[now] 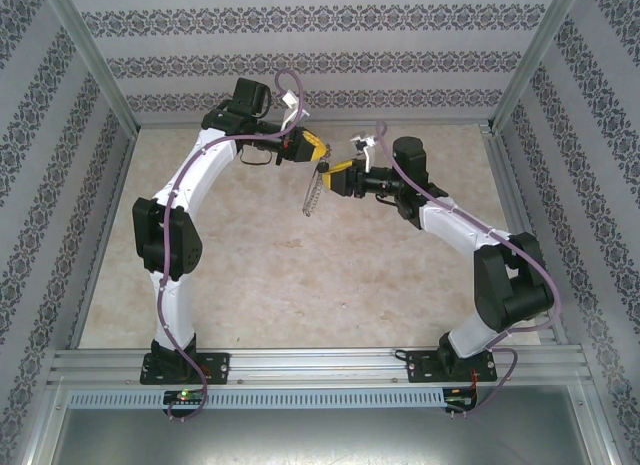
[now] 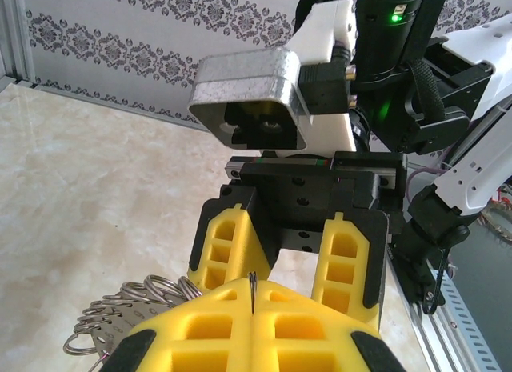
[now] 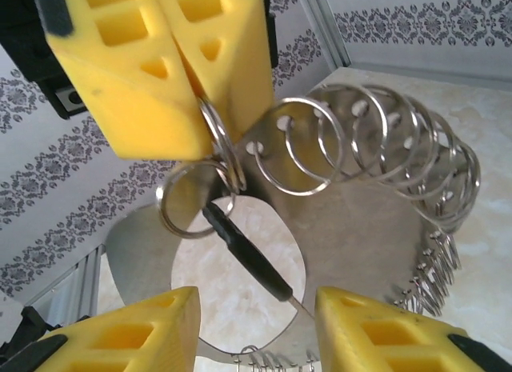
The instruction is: Put the keys on the keyring
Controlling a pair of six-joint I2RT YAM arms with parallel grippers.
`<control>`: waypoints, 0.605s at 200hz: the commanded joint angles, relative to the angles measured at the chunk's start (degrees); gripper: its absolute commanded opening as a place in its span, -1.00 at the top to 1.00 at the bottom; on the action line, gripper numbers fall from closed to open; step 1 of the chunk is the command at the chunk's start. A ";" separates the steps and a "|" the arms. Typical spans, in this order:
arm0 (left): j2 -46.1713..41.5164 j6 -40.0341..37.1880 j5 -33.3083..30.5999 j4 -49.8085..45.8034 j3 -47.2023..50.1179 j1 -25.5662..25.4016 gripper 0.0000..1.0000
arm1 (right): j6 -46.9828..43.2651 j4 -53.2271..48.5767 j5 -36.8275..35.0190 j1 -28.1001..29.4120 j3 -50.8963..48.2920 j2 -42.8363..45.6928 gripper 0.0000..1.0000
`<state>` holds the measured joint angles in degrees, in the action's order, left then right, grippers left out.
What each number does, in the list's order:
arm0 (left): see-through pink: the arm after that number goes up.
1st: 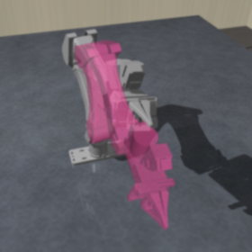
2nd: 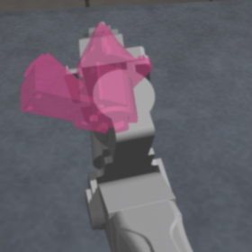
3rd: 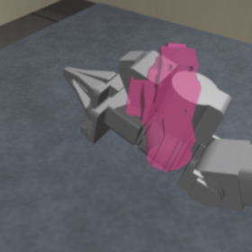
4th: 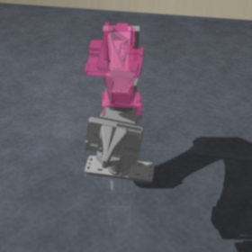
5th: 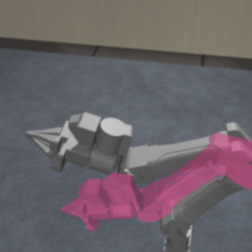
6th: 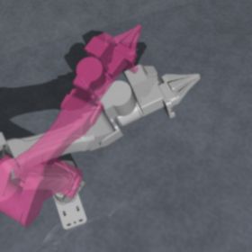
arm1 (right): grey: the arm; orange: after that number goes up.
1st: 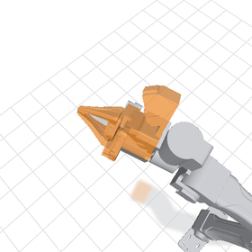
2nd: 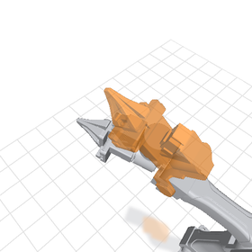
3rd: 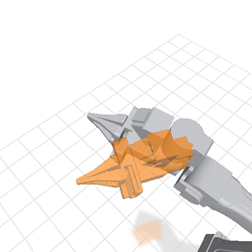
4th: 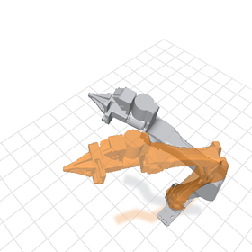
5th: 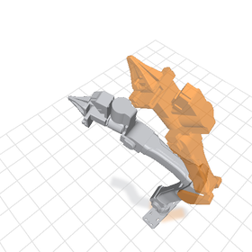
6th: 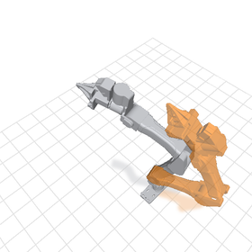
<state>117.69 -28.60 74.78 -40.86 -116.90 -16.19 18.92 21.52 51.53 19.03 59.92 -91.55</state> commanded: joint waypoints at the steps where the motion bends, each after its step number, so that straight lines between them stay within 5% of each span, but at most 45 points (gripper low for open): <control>1: -2.28 0.64 1.76 2.19 0.16 -0.61 1.00 | 0.51 3.34 2.17 0.97 2.26 -1.09 0.20; 68: -2.42 0.83 1.69 2.37 0.31 -0.67 1.00 | 0.68 2.87 4.10 2.06 3.79 -2.69 0.93; 121: -2.64 1.18 1.66 2.99 0.58 -0.65 1.00 | -0.72 -1.08 5.26 3.08 6.38 -4.69 0.99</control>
<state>117.69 -28.01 74.70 -40.29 -116.64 -16.16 19.59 21.93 54.54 21.06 64.03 -95.11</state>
